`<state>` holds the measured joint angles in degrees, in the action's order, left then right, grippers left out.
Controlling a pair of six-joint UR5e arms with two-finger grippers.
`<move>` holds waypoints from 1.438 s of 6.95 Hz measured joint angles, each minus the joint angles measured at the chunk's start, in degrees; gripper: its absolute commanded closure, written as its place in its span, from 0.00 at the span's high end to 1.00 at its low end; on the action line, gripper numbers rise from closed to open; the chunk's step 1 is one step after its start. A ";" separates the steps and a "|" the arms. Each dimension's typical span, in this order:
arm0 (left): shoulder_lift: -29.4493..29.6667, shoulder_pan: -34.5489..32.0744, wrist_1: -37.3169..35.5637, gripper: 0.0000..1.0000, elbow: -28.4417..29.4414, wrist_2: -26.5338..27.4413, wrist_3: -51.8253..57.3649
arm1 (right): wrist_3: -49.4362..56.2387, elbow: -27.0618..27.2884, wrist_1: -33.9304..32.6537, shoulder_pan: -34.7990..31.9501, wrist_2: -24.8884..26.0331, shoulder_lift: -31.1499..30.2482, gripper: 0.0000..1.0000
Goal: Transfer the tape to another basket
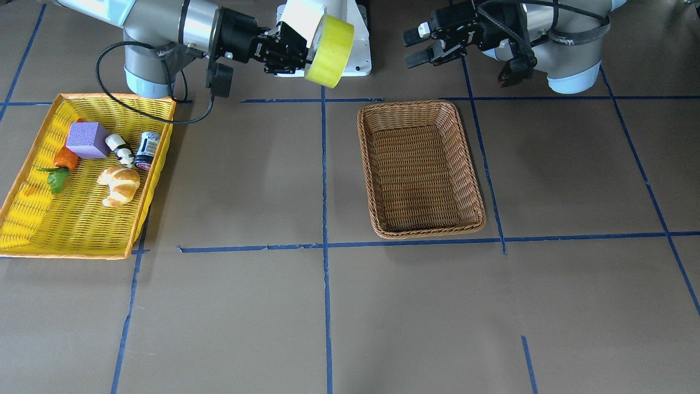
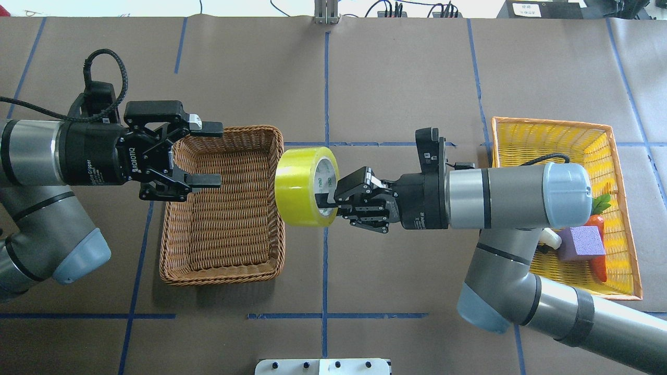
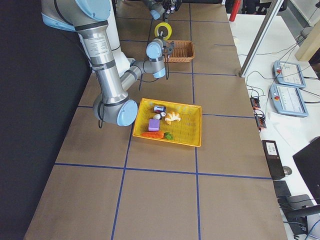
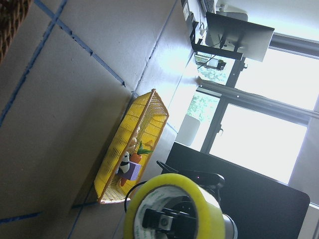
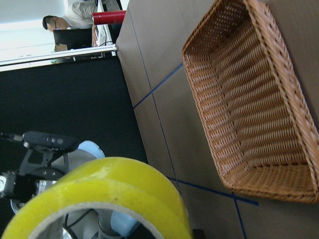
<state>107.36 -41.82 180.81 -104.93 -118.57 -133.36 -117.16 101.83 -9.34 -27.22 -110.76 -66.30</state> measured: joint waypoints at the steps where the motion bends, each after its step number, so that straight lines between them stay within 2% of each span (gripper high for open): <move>1: 0.65 0.22 0.00 1.00 -0.26 0.15 -0.28 | -0.05 1.09 0.00 2.06 -0.02 -0.14 0.01; 4: 1.97 2.63 -0.06 1.00 -0.76 0.54 -0.43 | -0.06 1.74 -0.06 4.29 0.23 0.11 0.01; 7: 2.94 8.79 0.07 1.00 -2.12 6.16 -0.43 | 0.10 1.56 -0.08 4.38 0.47 0.24 0.01; 10: 3.02 11.44 -0.01 1.00 -2.70 7.60 -0.41 | 0.24 1.45 -0.13 4.40 1.16 0.27 0.02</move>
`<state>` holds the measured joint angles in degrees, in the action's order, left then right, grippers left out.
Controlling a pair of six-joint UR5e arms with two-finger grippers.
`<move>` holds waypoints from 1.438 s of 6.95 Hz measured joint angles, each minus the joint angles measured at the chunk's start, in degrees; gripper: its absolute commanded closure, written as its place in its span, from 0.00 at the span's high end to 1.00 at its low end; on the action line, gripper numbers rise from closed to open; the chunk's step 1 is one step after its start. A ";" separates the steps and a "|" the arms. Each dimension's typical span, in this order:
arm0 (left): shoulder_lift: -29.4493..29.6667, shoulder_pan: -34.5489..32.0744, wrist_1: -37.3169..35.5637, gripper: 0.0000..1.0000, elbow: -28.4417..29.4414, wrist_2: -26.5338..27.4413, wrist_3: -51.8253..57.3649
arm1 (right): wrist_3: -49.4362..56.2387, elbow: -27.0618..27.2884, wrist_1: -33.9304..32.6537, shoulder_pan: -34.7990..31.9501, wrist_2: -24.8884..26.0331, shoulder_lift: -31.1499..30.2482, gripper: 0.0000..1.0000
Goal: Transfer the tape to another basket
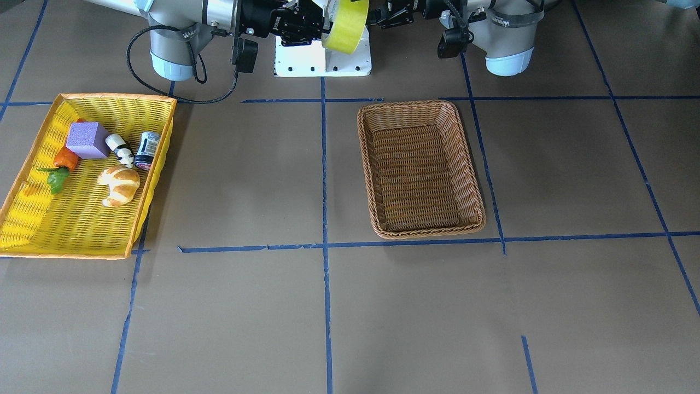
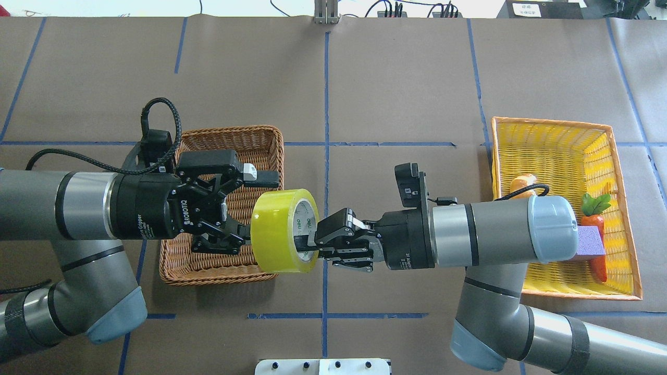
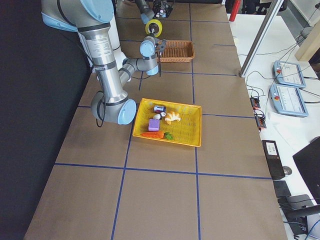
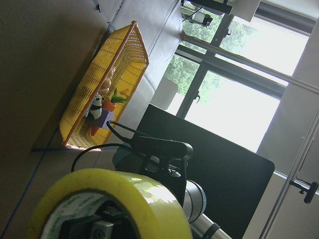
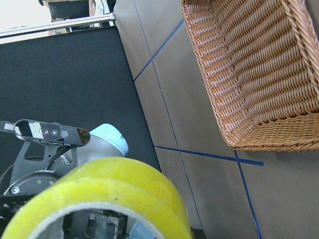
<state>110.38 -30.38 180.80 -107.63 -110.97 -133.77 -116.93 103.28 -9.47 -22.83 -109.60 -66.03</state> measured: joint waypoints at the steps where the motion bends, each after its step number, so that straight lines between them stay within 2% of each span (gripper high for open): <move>1: 0.01 0.34 -0.06 1.00 -0.06 0.06 0.00 | 0.02 0.00 -0.01 0.10 0.11 0.05 0.02; 3: 0.27 0.55 -0.14 1.00 -0.27 0.13 -0.11 | 0.09 -0.12 -0.02 0.29 0.17 0.10 0.03; 4: 0.65 0.61 -0.26 0.96 -0.24 0.14 -0.85 | 0.11 -0.20 -0.02 0.53 0.33 0.11 0.03; 5: 0.98 0.64 -0.39 0.69 -0.18 0.14 -1.97 | 0.14 -0.22 -0.02 0.90 0.92 0.11 0.19; 6: 1.13 0.65 -0.48 0.35 -0.15 0.14 -2.56 | 0.20 -0.21 0.02 1.27 1.64 0.11 0.79; 7: 1.12 0.65 -0.56 0.05 -0.08 0.13 -2.95 | 0.25 -0.18 0.15 1.43 2.04 0.12 0.99; 8: 1.09 0.64 -0.58 0.00 -0.09 0.15 -3.48 | 0.26 -0.11 0.11 1.56 2.27 0.12 0.99; 10: 0.93 0.63 -0.63 0.00 -0.15 0.06 -4.24 | 0.21 0.11 0.18 1.62 2.58 0.12 0.99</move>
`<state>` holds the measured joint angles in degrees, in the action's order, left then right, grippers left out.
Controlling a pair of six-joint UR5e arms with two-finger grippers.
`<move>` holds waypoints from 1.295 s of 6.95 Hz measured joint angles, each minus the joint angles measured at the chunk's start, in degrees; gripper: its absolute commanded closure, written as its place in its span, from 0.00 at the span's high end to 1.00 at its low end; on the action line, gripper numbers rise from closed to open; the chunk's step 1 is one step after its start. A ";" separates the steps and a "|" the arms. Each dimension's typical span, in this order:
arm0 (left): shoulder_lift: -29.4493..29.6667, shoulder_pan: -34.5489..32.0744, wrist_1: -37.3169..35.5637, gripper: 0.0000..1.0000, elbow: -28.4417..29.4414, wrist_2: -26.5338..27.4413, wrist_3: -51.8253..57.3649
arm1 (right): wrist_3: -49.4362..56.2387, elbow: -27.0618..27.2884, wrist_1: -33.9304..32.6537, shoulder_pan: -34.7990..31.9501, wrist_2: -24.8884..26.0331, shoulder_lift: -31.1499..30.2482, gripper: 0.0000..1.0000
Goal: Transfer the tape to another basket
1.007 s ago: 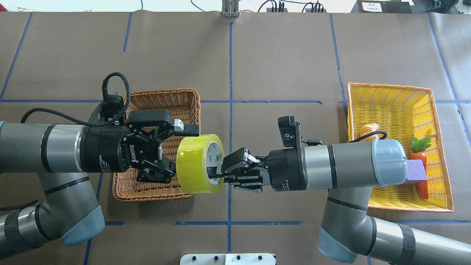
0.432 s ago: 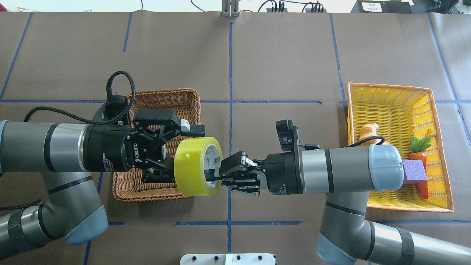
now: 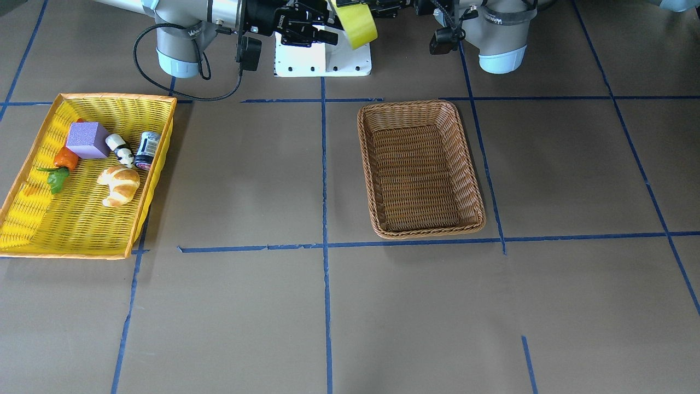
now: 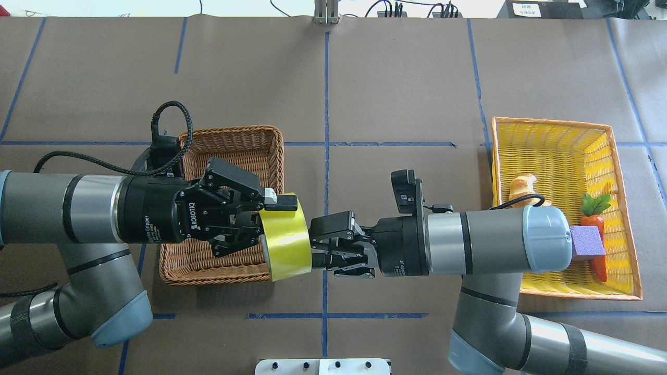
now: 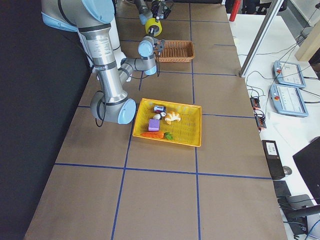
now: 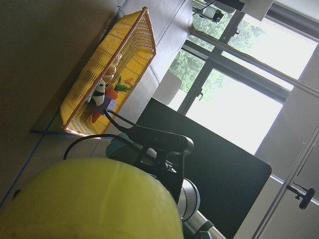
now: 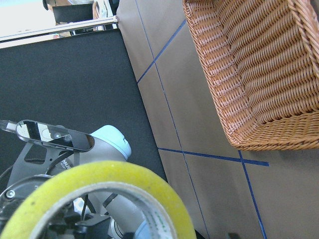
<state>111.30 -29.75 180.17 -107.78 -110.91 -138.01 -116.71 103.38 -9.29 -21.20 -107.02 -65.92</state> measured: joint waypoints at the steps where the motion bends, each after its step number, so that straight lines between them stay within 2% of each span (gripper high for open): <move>1: -0.15 -0.05 0.01 0.00 -0.15 -0.06 -0.10 | 0.00 0.09 0.03 0.02 0.04 -0.02 0.99; 4: -1.95 -1.78 -0.08 0.00 -1.52 -0.86 0.22 | -0.03 0.20 -0.04 -0.24 0.04 -0.25 1.00; 6: -3.38 -8.26 -2.06 0.00 -0.89 -6.90 0.89 | 0.31 0.33 -1.02 -3.53 -0.45 -0.89 1.00; 7: -3.30 -10.80 -6.33 0.00 -0.26 -10.13 2.69 | 0.72 0.41 -3.29 -7.17 -2.24 -1.31 1.00; 8: -2.55 -11.82 -13.26 0.00 -0.15 -12.34 7.02 | 1.92 0.52 -7.89 -12.27 -6.74 -1.67 1.00; 9: -0.78 -12.05 -23.29 0.00 -0.39 -13.90 13.46 | 5.28 0.55 -14.15 -18.38 -13.24 -1.84 1.00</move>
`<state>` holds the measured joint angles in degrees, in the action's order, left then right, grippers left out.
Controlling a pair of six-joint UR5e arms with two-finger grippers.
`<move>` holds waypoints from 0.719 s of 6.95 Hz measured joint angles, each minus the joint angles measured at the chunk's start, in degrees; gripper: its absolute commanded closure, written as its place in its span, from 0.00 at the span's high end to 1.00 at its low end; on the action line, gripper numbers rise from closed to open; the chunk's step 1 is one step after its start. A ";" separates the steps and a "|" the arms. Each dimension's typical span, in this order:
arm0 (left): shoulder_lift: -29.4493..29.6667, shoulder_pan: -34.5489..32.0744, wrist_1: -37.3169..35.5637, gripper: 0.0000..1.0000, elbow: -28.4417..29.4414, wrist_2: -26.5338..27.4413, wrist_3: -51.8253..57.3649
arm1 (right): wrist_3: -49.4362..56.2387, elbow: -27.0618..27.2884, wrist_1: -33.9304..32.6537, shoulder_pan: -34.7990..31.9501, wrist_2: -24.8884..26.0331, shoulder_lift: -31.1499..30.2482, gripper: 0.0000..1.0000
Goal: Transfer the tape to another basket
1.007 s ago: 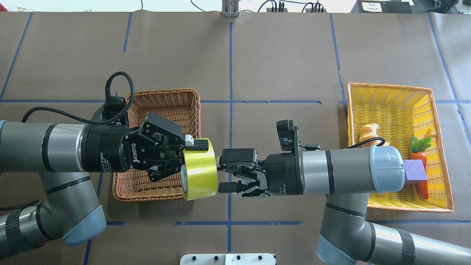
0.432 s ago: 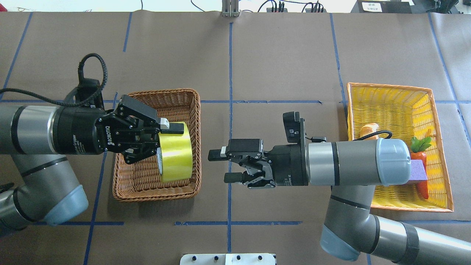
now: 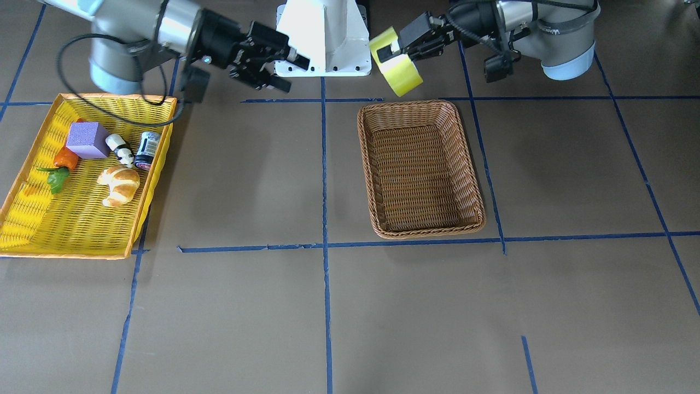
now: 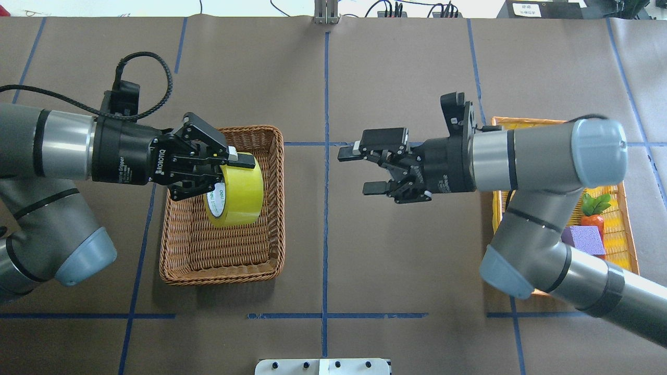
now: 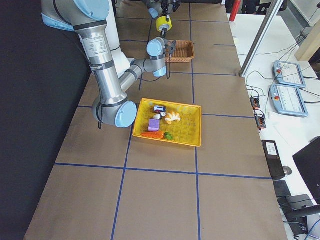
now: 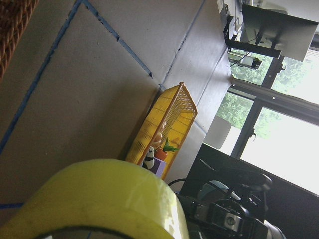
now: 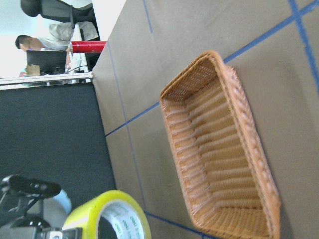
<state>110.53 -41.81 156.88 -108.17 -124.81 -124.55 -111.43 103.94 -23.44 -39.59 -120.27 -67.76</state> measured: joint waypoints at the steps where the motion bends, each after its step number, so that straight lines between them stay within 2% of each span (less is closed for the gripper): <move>1: 1.78 0.25 -10.40 0.00 -0.28 -0.69 6.85 | 5.48 -0.01 -6.31 -4.75 -4.80 -0.36 1.00; 3: 3.37 1.59 -29.40 0.00 -0.43 -0.53 22.63 | 17.55 -0.35 -18.80 -9.89 -8.16 -1.24 1.00; 5: 3.58 3.71 -42.88 0.00 0.12 3.05 36.63 | 31.47 -0.24 -31.99 -13.61 -9.67 -1.42 1.00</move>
<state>114.11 -38.09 114.00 -108.05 -121.76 -87.92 -79.96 103.70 -55.43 -53.20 -129.93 -69.18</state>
